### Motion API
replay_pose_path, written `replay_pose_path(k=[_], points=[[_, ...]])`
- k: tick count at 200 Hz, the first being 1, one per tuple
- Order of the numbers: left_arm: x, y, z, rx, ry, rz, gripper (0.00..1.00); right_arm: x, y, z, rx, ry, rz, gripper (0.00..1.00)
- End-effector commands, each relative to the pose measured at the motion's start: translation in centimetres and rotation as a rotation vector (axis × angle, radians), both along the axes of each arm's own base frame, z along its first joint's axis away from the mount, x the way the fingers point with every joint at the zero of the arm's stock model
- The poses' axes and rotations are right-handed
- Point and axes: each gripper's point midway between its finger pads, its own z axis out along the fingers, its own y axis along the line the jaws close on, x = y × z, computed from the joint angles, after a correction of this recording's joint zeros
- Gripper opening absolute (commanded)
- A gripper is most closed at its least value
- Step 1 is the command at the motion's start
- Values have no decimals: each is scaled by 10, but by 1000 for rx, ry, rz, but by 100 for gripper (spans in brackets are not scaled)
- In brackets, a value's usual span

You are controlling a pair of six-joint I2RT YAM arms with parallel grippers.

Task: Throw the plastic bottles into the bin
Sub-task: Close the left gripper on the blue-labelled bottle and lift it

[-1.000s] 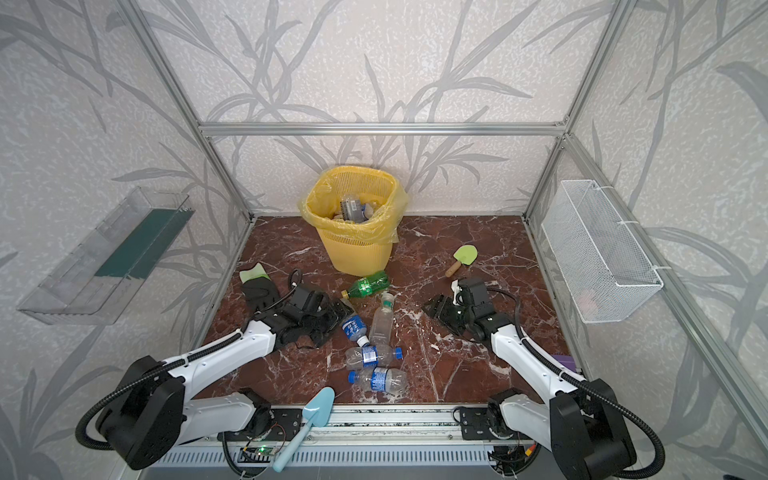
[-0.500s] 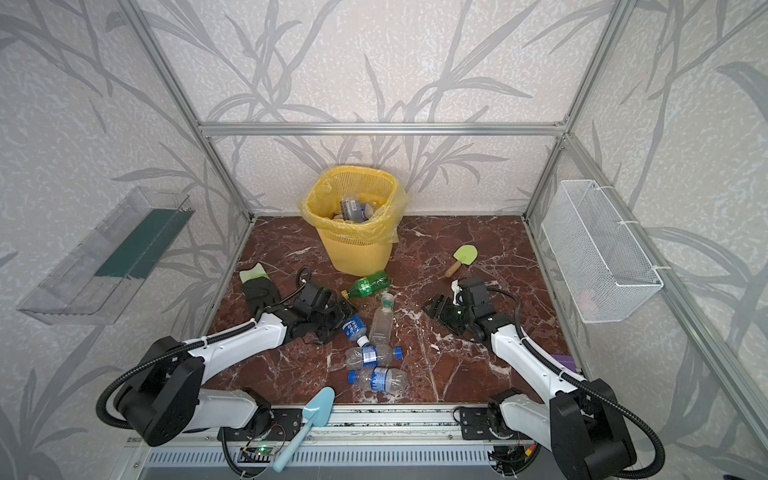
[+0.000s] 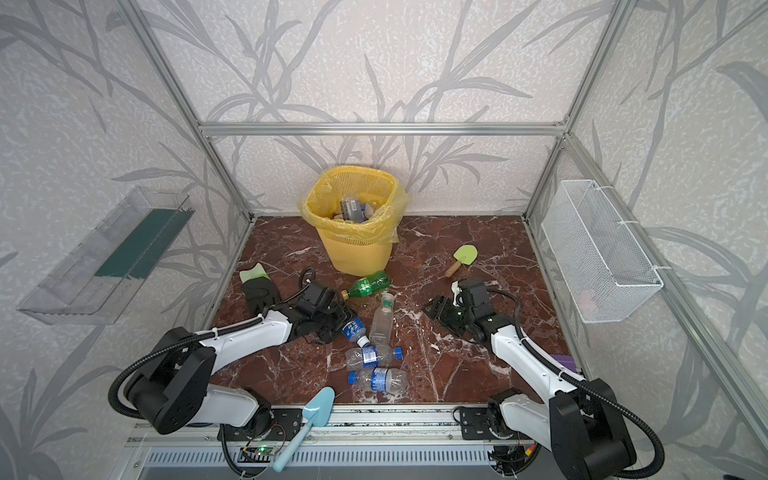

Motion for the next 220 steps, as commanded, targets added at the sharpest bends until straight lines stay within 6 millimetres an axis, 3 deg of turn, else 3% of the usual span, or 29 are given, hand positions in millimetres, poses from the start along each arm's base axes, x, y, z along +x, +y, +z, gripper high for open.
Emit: replay_pose_path(k=[1,60,114,148,195,220], points=[[2,3,2,31,5,15,69,-1,-3,0,-6,-20,2,74],[-4,24,5,63,-4,77,61,0,-3,0,-5,-22,-1,73],[-20,81,7,78,8,187,60,0,-3,0,-4,-20,1,73],[-45,108,7,112,27,199,60,1,-3,-1,-6,-15,-1,72],[-92,118,-2,119,94,189,61,3,-2,-1,-6,-7,2,72],[-107,121,-10,95,94,203,62,4,0,0,-5,-5,6,71]])
